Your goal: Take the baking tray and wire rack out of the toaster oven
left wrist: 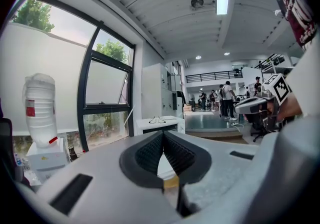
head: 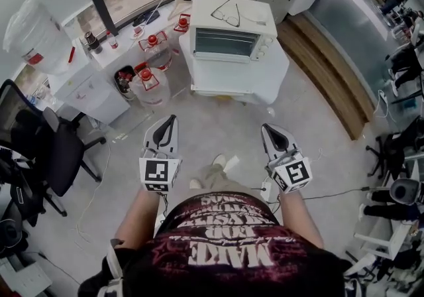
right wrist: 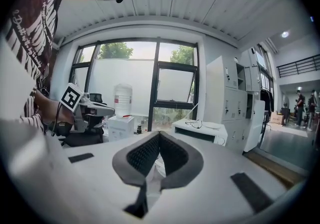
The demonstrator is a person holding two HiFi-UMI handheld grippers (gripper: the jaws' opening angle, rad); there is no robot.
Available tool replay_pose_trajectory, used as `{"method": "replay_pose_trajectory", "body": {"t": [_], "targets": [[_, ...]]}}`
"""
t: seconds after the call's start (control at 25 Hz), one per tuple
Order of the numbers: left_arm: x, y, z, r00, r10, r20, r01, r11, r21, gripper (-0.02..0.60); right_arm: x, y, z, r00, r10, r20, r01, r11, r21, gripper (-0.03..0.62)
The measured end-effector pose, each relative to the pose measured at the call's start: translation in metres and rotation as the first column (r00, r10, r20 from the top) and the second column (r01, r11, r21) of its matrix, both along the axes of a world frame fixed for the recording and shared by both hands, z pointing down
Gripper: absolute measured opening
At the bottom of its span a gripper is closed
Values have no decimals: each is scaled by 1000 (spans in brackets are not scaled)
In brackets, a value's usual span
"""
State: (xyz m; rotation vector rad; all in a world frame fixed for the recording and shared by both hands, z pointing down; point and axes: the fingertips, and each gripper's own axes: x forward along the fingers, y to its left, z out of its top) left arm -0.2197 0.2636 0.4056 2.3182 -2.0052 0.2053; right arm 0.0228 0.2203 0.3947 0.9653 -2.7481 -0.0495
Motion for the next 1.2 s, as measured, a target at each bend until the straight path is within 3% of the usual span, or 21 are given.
{"method": "replay_pose_trajectory", "body": {"t": [0.36, 0.68, 1.2], "targets": [[26, -62, 3, 999, 34, -12, -34, 999, -33, 6, 14, -65, 12, 999, 8, 54, -6, 1000, -26, 2], [43, -123, -5, 998, 58, -21, -58, 998, -10, 6, 20, -121, 21, 997, -9, 71, 13, 998, -59, 2], [53, -180, -23, 999, -39, 20, 39, 999, -7, 6, 24, -182, 24, 983, -105, 150, 119, 989, -86, 2]]}}
